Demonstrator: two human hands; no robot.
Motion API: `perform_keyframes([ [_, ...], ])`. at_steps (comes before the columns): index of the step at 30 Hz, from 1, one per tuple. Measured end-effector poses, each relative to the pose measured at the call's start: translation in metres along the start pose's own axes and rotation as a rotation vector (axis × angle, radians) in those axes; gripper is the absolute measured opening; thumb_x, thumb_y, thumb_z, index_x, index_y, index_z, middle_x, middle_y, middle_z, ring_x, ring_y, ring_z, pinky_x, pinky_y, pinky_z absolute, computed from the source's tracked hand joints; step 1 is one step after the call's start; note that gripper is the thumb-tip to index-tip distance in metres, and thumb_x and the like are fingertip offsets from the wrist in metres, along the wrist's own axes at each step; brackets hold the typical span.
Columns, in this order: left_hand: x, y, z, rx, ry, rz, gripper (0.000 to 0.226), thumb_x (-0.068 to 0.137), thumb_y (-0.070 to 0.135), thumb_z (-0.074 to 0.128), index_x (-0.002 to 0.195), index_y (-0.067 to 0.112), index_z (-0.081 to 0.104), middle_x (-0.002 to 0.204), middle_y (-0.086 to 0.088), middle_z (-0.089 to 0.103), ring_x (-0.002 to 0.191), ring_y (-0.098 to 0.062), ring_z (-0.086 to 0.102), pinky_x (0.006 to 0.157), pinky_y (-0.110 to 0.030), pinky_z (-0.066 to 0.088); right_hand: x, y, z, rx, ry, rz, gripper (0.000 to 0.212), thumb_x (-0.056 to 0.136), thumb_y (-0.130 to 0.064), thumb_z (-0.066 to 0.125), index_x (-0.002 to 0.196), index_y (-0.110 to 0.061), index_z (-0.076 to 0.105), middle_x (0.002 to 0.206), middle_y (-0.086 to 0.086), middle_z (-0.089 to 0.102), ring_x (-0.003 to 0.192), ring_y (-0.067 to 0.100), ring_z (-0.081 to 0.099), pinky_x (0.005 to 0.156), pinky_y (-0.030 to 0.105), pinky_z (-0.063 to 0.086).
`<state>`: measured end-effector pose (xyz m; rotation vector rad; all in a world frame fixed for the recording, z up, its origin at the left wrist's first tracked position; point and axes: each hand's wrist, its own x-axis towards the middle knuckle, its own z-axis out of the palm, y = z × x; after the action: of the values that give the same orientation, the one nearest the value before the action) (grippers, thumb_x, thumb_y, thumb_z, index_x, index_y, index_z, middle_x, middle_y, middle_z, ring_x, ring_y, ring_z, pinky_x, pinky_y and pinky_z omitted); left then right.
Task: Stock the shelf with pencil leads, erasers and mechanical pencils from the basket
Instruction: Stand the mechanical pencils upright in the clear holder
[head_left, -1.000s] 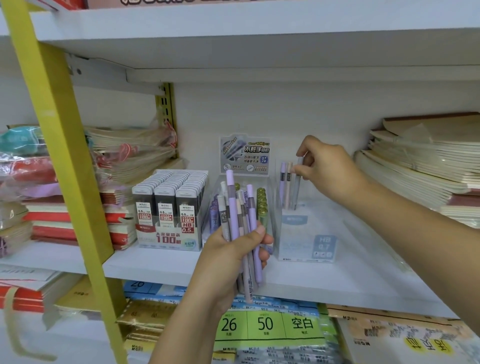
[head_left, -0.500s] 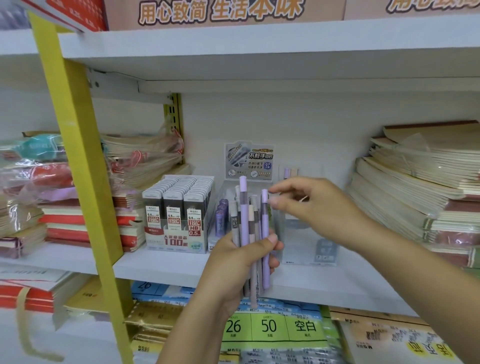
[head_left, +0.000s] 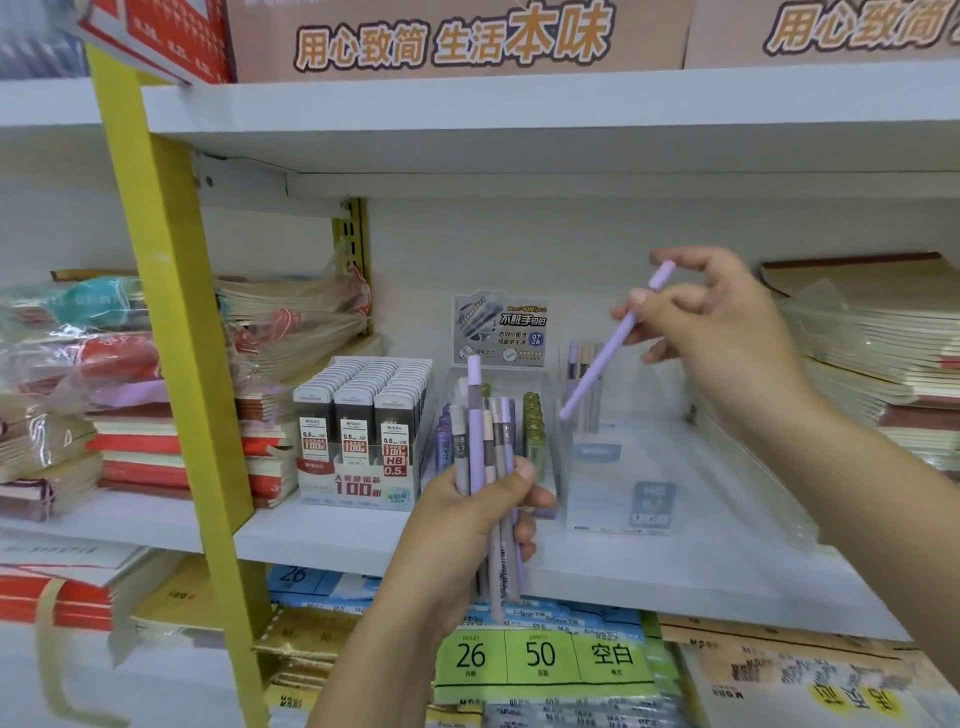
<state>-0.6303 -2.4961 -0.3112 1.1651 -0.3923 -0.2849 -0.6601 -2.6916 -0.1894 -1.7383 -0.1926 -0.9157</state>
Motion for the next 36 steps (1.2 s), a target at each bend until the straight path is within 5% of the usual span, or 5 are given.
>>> perform_keyframes([
  [8, 0.002, 0.001, -0.002, -0.010, 0.022, 0.006, 0.012, 0.092, 0.015, 0.066, 0.100, 0.006, 0.065, 0.082, -0.015, 0.073, 0.050, -0.016, 0.055, 0.051, -0.029, 0.051, 0.028, 0.028, 0.007, -0.473, -0.143, -0.115, 0.028, 0.089, -0.015, 0.066, 0.095, -0.032, 0.044, 0.074, -0.001, 0.071, 0.062, 0.007, 0.069, 0.069, 0.043, 0.058],
  [17, 0.007, -0.003, -0.004, -0.011, 0.021, 0.007, 0.014, 0.090, 0.016, 0.067, 0.100, 0.006, 0.065, 0.083, -0.016, 0.073, 0.051, -0.016, 0.055, 0.052, -0.028, 0.051, 0.034, 0.064, 0.015, -0.554, -0.291, -0.084, 0.039, 0.087, -0.011, 0.067, 0.083, -0.041, 0.042, 0.070, 0.002, 0.068, 0.071, 0.020, 0.069, 0.072, 0.048, 0.058],
  [24, 0.009, -0.005, -0.007, -0.003, 0.016, 0.009, 0.010, 0.090, 0.018, 0.068, 0.094, 0.008, 0.067, 0.086, -0.017, 0.073, 0.052, -0.016, 0.056, 0.053, -0.028, 0.051, 0.039, 0.073, 0.022, -0.622, -0.252, -0.119, 0.037, 0.084, -0.016, 0.072, 0.093, -0.026, 0.038, 0.063, 0.000, 0.065, 0.051, 0.006, 0.064, 0.066, 0.043, 0.058],
  [32, 0.006, -0.001, -0.008, 0.009, -0.001, -0.007, 0.023, 0.077, 0.026, 0.075, 0.094, 0.011, 0.072, 0.084, -0.014, 0.074, 0.055, -0.016, 0.059, 0.054, -0.028, 0.052, 0.040, 0.070, 0.029, -0.754, -0.320, -0.014, 0.024, 0.087, -0.018, 0.069, 0.099, -0.014, 0.049, 0.076, 0.013, 0.066, 0.068, 0.031, 0.067, 0.069, 0.046, 0.057],
  [36, 0.002, 0.001, -0.006, 0.029, -0.013, -0.026, 0.032, 0.075, 0.028, 0.076, 0.096, 0.005, 0.069, 0.070, -0.007, 0.070, 0.057, -0.019, 0.065, 0.055, -0.027, 0.054, 0.029, 0.059, 0.022, -0.907, -0.275, -0.115, 0.022, 0.092, -0.020, 0.061, 0.113, -0.015, 0.058, 0.087, 0.003, 0.065, 0.077, 0.022, 0.061, 0.069, 0.028, 0.045],
])
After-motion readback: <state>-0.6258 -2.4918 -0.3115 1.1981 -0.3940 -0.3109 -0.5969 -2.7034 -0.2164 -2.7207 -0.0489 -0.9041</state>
